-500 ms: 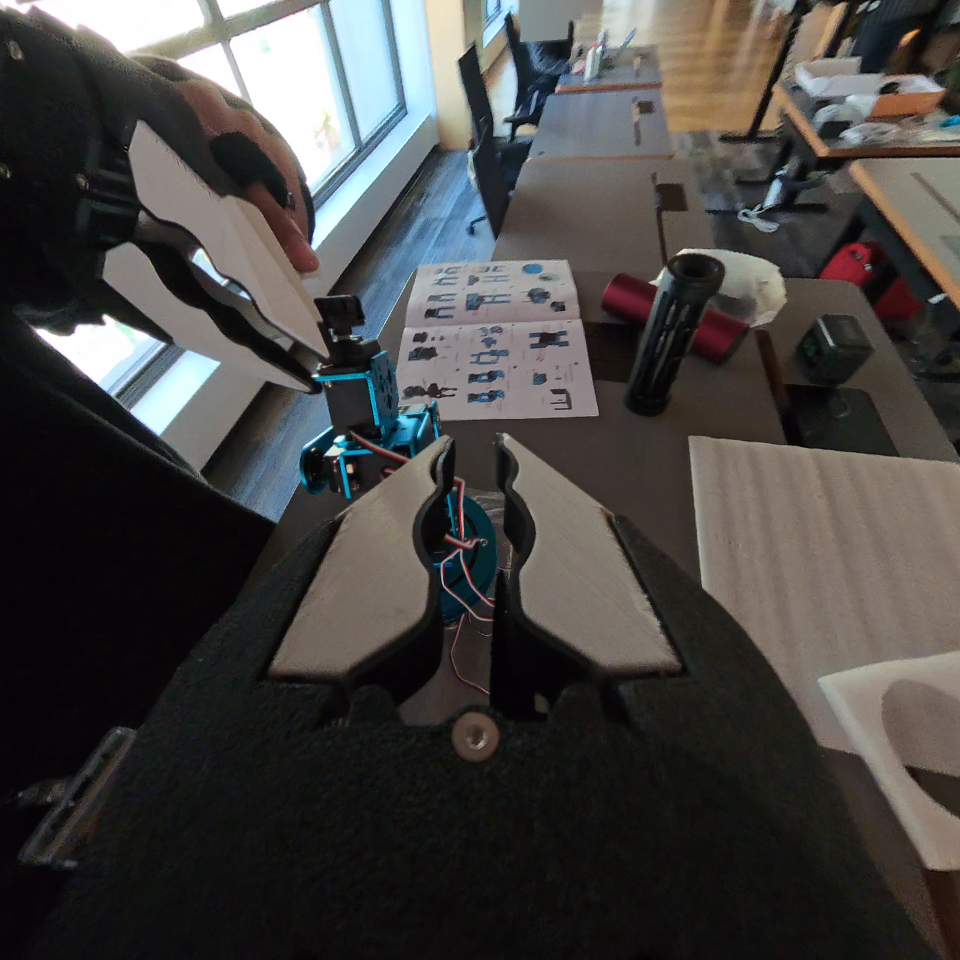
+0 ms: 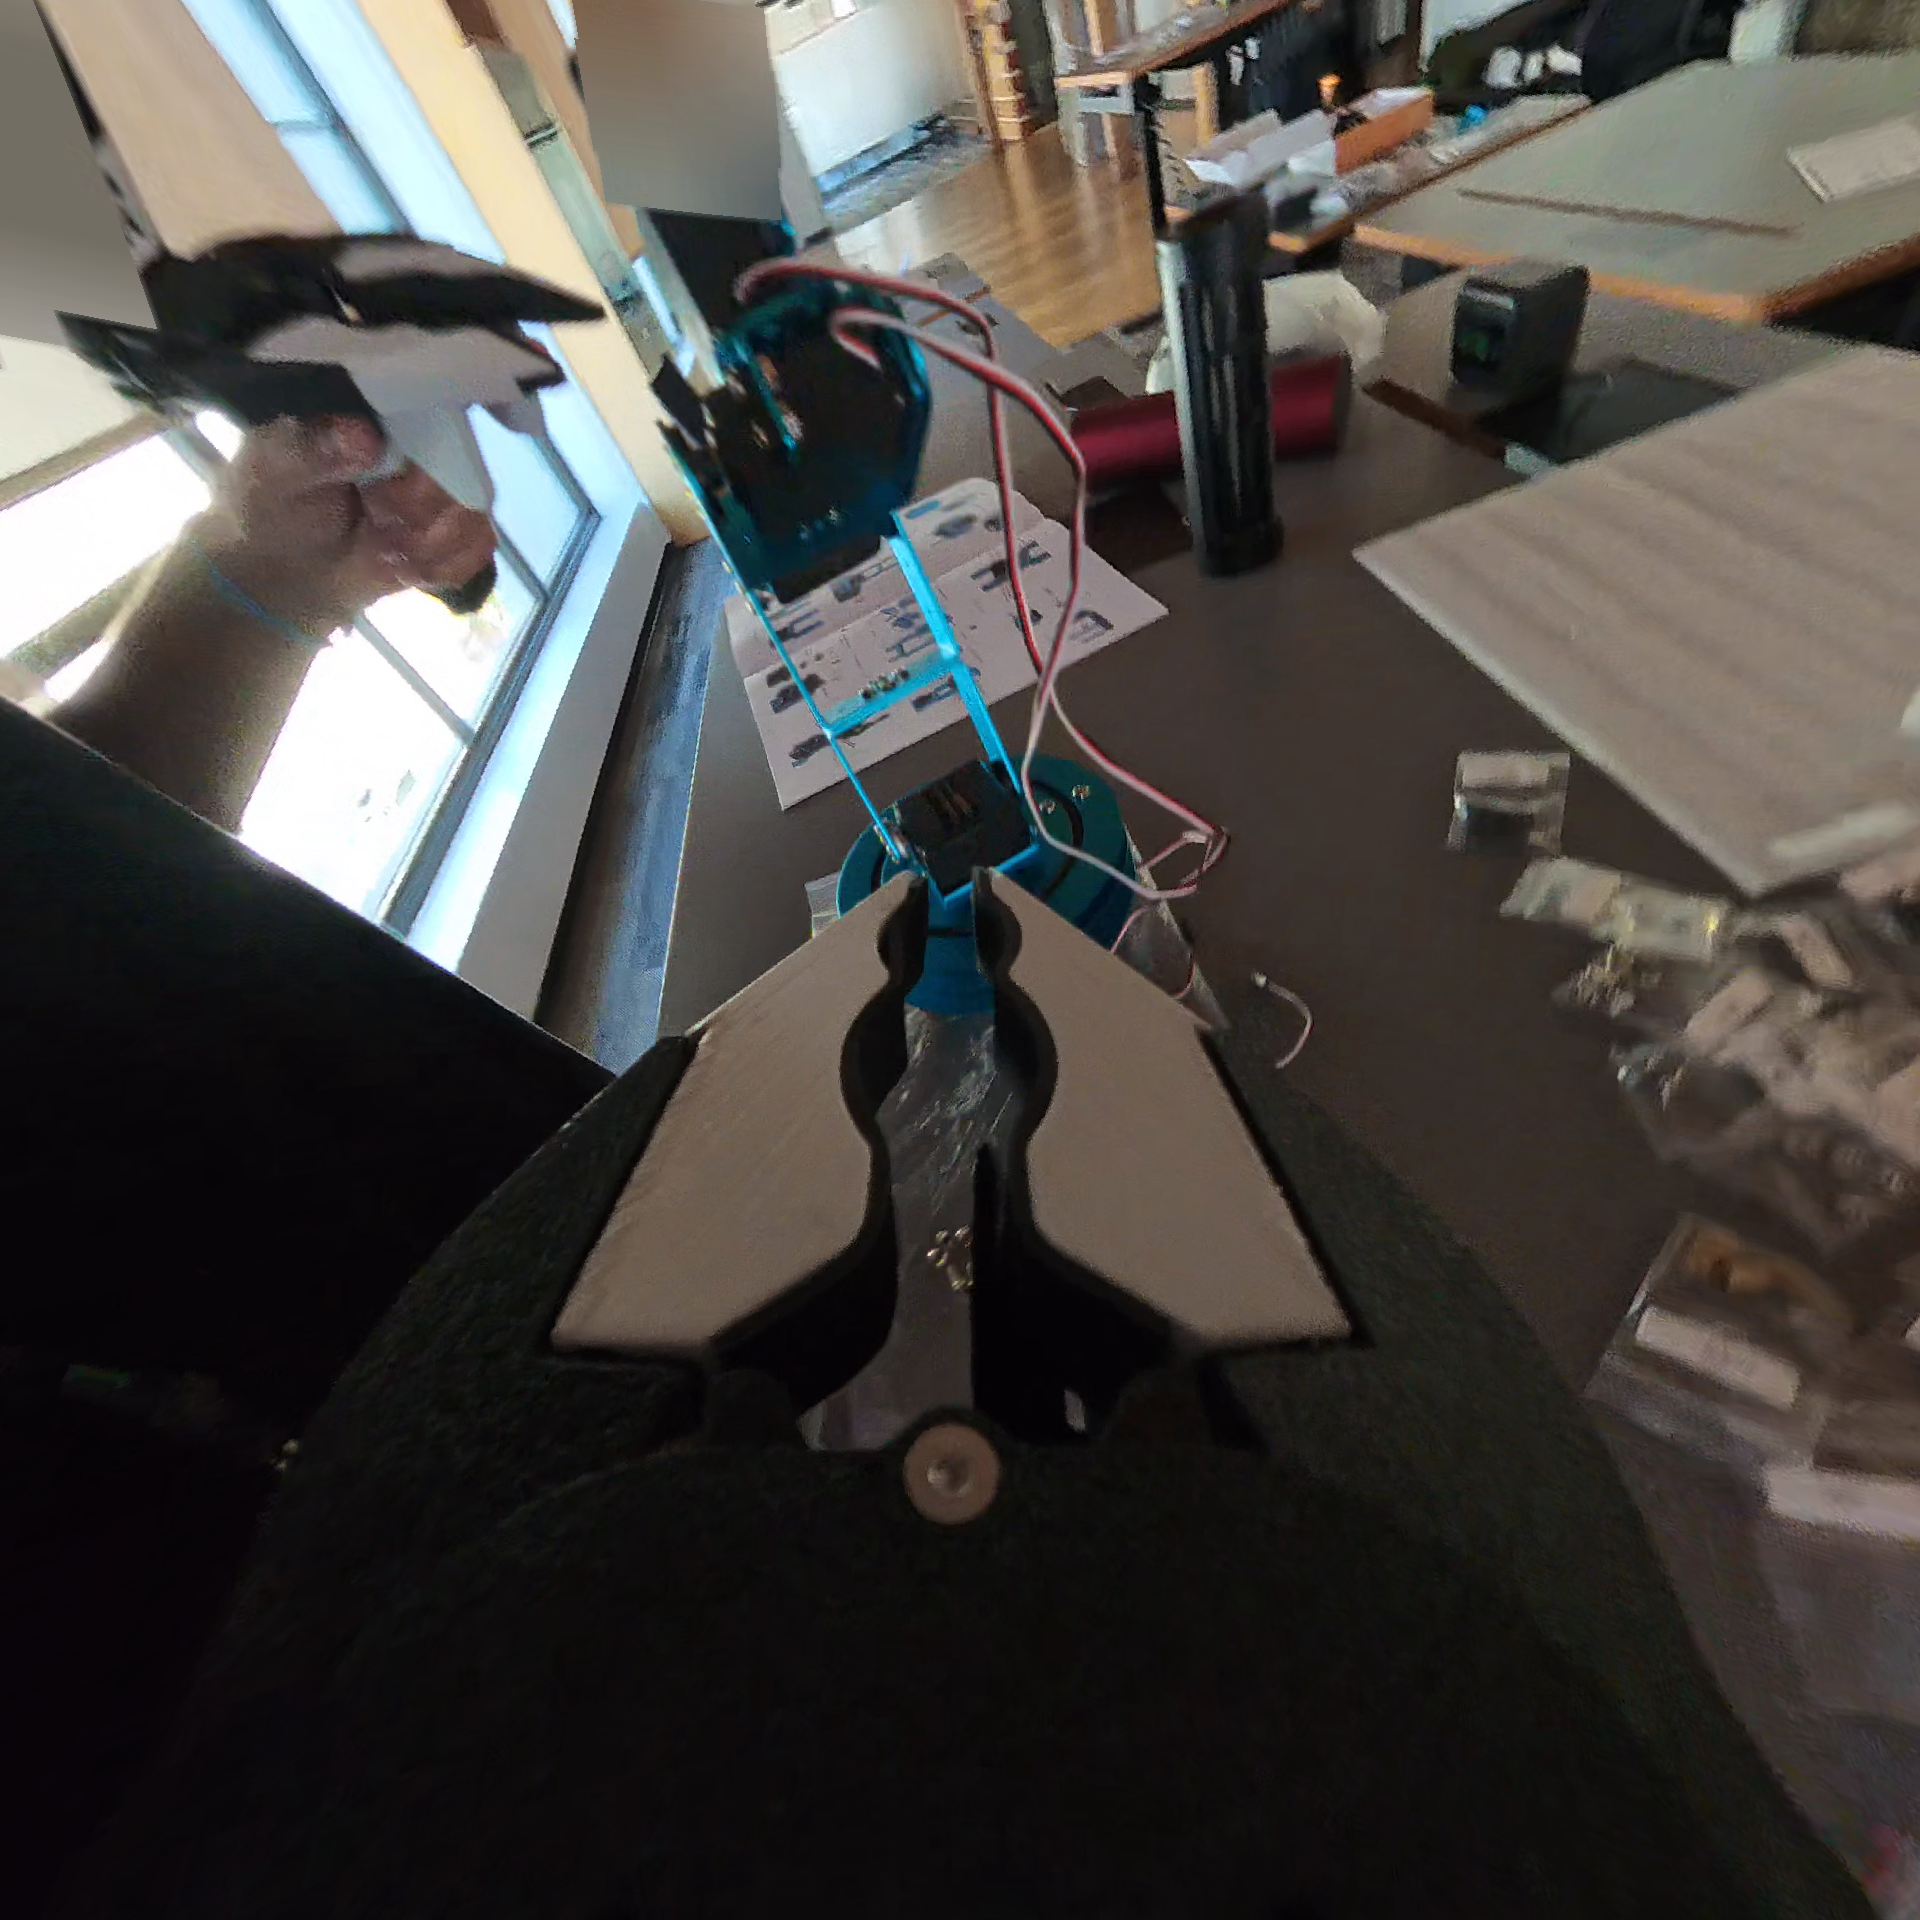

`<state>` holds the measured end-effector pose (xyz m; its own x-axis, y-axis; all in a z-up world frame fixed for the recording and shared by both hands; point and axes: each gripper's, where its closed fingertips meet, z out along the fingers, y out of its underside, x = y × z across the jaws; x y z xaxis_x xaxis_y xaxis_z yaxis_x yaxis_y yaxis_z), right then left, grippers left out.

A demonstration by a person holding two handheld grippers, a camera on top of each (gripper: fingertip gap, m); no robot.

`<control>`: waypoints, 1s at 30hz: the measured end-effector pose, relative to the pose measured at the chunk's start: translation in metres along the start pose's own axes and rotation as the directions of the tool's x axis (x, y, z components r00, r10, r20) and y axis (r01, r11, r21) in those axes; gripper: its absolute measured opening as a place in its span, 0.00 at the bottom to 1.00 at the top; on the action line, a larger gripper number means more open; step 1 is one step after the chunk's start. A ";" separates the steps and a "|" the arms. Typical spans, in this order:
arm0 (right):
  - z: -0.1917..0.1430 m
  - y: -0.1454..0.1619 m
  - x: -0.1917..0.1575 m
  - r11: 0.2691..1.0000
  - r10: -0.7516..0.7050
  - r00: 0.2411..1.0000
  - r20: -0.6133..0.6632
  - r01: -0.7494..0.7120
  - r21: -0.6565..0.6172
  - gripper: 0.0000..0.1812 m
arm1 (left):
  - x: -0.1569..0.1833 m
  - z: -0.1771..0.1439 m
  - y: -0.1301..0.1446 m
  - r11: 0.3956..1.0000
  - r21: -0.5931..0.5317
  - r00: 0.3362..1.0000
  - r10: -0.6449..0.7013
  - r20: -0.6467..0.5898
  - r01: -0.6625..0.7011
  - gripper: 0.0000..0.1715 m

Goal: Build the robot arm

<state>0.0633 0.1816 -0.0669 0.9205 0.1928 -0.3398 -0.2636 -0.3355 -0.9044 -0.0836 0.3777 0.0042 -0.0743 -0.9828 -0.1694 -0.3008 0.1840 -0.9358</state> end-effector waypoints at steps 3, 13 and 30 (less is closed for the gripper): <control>-0.002 0.008 0.004 0.999 0.054 0.995 -0.080 -0.054 0.004 0.05 | -0.060 0.018 0.066 0.987 -0.143 0.996 -0.070 0.062 0.079 0.17; -0.015 0.003 0.017 0.984 0.161 0.874 -0.459 -0.109 0.138 0.04 | -0.265 0.146 0.185 0.948 -0.300 0.994 -0.090 0.054 0.102 0.16; -0.046 0.032 0.010 0.938 0.345 0.676 -0.652 -0.219 0.270 0.04 | -0.305 0.228 0.249 0.880 -0.473 0.993 -0.075 -0.089 0.024 0.10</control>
<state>0.0773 0.1307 -0.0878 0.7189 -0.5862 -0.3735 -0.5262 -0.1079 -0.8435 0.0811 0.7195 -0.2477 -0.1360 -0.9882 -0.0701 -0.7168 0.1470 -0.6816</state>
